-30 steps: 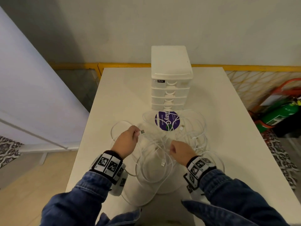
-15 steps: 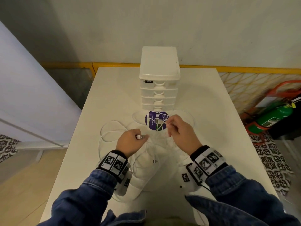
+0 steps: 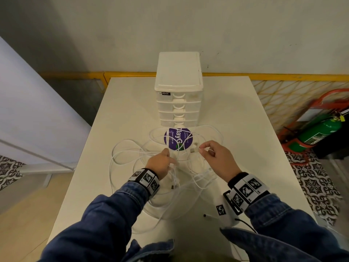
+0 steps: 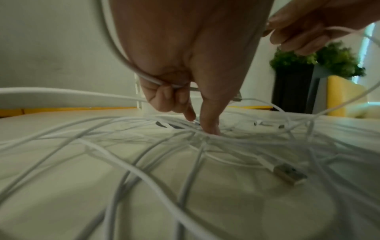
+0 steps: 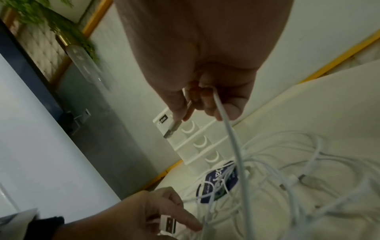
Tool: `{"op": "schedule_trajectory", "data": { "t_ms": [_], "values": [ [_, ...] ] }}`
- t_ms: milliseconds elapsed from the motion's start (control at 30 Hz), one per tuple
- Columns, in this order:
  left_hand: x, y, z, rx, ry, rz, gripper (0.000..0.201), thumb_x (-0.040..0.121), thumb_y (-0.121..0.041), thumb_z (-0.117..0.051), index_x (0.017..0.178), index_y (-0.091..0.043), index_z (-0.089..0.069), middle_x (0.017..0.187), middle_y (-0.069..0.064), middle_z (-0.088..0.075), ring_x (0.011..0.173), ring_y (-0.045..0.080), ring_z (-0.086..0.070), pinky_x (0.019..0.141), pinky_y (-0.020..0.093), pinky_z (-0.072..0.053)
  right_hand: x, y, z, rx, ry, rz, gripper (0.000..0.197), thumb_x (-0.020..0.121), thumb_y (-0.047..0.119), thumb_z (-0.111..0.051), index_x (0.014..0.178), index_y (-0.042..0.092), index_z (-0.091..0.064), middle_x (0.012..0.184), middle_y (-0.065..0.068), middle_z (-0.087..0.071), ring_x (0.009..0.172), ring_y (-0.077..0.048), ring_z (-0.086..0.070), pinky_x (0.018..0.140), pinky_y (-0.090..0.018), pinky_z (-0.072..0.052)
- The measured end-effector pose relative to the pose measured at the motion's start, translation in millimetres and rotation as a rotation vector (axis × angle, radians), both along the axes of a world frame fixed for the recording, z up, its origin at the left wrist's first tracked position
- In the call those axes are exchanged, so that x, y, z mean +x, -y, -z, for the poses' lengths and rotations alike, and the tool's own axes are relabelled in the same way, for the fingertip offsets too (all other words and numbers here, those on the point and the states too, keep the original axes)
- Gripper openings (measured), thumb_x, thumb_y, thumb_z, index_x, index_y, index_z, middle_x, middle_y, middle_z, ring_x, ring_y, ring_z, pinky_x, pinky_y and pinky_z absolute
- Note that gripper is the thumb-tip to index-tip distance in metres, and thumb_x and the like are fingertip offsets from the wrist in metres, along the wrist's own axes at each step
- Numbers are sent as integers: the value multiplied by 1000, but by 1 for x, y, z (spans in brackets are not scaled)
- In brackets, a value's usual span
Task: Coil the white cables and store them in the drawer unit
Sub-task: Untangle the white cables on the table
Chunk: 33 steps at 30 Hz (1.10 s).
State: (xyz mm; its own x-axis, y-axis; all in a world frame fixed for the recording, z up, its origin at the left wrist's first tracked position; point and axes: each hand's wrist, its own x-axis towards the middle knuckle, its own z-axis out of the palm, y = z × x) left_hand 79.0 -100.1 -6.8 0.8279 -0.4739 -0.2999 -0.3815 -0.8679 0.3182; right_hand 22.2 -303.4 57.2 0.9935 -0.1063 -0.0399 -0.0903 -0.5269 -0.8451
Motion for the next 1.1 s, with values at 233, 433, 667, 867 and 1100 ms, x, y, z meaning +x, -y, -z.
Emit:
{"op": "schedule_trajectory", "data": {
  "t_ms": [233,433,667,867,1100],
  "values": [
    [6,4,-9,71,58,56,17,91,-16,-52,105,-13,-61,113,7,-57,98,26,-57,77,37,-46,1,9,9,-33,-64,27,10,84,28,-65,89,20,-67,79,9,-65,73,-9,-60,74,-20,-42],
    [8,1,-34,-220,60,-152,34,88,-10,-44,118,-20,-56,96,12,-69,90,34,-62,70,33,-42,5,8,10,-64,-36,50,13,90,28,-55,90,15,-59,77,0,-64,67,-17,-55,68,-30,-44],
    [5,5,-54,-488,-15,-244,41,92,-49,-40,87,-15,-63,68,-1,-65,74,23,-62,78,37,-49,10,-5,-18,248,28,129,8,97,18,-39,92,18,-46,56,-1,-52,44,-11,-45,54,-34,-43],
    [6,25,-92,-892,28,-221,26,100,-17,-40,120,-24,-53,69,-2,-60,77,16,-56,81,27,-45,13,-16,-43,366,165,11,15,96,10,-40,90,22,-45,68,-6,-59,55,-19,-54,54,-31,-46],
    [6,34,-115,-1031,47,-192,23,101,-20,-36,119,-26,-49,67,-5,-57,56,13,-48,62,26,-41,16,-10,-62,451,279,81,13,91,7,-52,88,19,-54,76,4,-57,59,-18,-59,53,-31,-55]
  ]
}}
